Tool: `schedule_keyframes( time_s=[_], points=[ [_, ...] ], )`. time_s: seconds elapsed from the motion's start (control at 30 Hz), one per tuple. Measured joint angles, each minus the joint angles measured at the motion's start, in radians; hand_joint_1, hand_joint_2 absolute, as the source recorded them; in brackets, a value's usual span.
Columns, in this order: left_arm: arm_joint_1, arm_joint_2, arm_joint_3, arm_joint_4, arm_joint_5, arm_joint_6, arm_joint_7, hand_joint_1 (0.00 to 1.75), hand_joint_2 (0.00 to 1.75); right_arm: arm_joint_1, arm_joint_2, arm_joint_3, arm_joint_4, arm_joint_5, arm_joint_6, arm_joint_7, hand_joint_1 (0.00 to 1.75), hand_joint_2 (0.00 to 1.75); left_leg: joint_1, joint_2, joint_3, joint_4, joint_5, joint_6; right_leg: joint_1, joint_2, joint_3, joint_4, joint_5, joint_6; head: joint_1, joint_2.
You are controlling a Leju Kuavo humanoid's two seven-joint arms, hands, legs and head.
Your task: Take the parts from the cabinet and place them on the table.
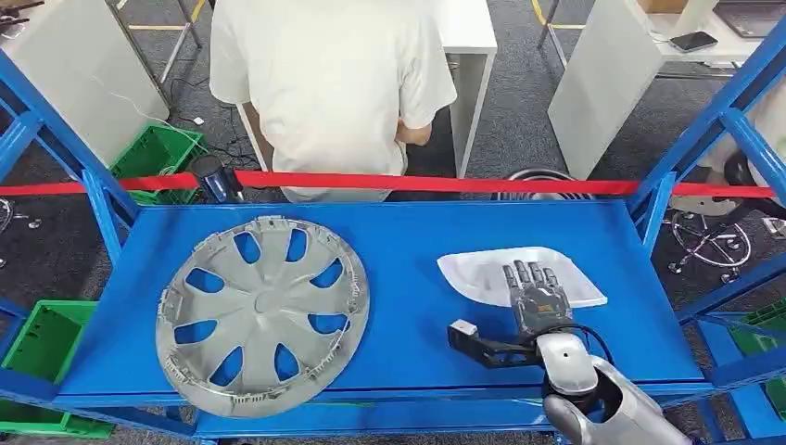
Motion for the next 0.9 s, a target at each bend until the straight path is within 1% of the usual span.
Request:
schedule_keyframes(
  time_s=[0.1,0.2,0.3,0.37,0.4,0.5,0.7,0.8,0.9],
  points=[
    [0.0,0.0,-0.006,0.0,-0.007,0.0,0.003,0.0,0.0,0.012,0.003,-0.04,0.02,-0.022,-0.046,0.001,0.0,1.75,0.0,0.0,0.0,0.0,0.0,0.0,0.0,0.0,0.0,0.0,0.0,0.0,0.0,0.0],
    [0.0,0.0,-0.008,0.0,-0.009,0.0,0.006,0.0,0.0,0.015,0.003,-0.058,0.03,-0.049,-0.063,0.001,0.0,1.75,0.0,0.0,0.0,0.0,0.0,0.0,0.0,0.0,0.0,0.0,0.0,0.0,0.0,0.0],
    [0.0,0.0,-0.009,0.0,-0.012,-0.002,0.008,0.0,0.0,0.008,0.003,-0.076,0.045,-0.181,-0.075,0.001,0.0,1.75,0.0,0.001,0.001,0.0,0.0,0.0,0.0,0.001,0.0,0.0,0.0,0.0,0.0,0.0],
    [0.0,0.0,-0.009,0.0,-0.013,-0.004,0.008,0.0,0.0,-0.004,0.004,-0.083,0.056,-0.271,-0.067,0.001,0.0,1.75,0.0,0.002,0.002,0.0,0.0,0.0,0.0,0.002,0.001,0.0,0.0,0.0,-0.001,0.0],
    [-0.001,0.0,-0.01,0.0,-0.015,-0.005,0.008,0.0,0.0,-0.008,0.004,-0.087,0.061,-0.293,-0.06,0.001,0.0,1.75,0.0,0.002,0.003,0.0,0.0,0.0,0.0,0.002,0.002,0.0,0.0,0.0,-0.001,0.0],
    [-0.001,0.0,-0.014,0.0,-0.016,-0.011,0.009,0.0,0.0,-0.016,0.005,-0.091,0.076,-0.309,-0.051,0.001,0.0,1.75,0.0,0.002,0.006,0.0,0.0,0.0,0.0,0.001,0.005,-0.001,0.0,0.0,0.0,0.0],
    [-0.001,-0.002,-0.026,0.0,-0.027,-0.013,0.009,0.0,0.0,-0.042,0.013,-0.087,0.116,-0.33,-0.07,-0.003,0.0,1.75,0.0,0.003,0.007,0.0,0.0,0.0,0.0,0.001,0.006,-0.001,0.0,0.0,0.0,0.0],
    [-0.001,-0.003,-0.032,0.0,-0.031,-0.016,0.009,0.0,0.0,-0.063,0.016,-0.069,0.139,-0.341,-0.075,-0.018,0.0,1.75,0.0,0.004,0.008,0.0,0.0,0.0,0.0,0.002,0.007,-0.002,0.0,0.0,0.001,0.0],
    [-0.002,-0.005,-0.033,0.0,-0.036,-0.017,0.009,0.0,0.0,-0.08,0.024,-0.045,0.169,-0.344,-0.098,-0.038,0.0,1.75,0.0,0.005,0.008,0.0,0.001,0.001,0.0,0.002,0.009,-0.002,0.001,0.0,0.0,0.0]
  ],
)
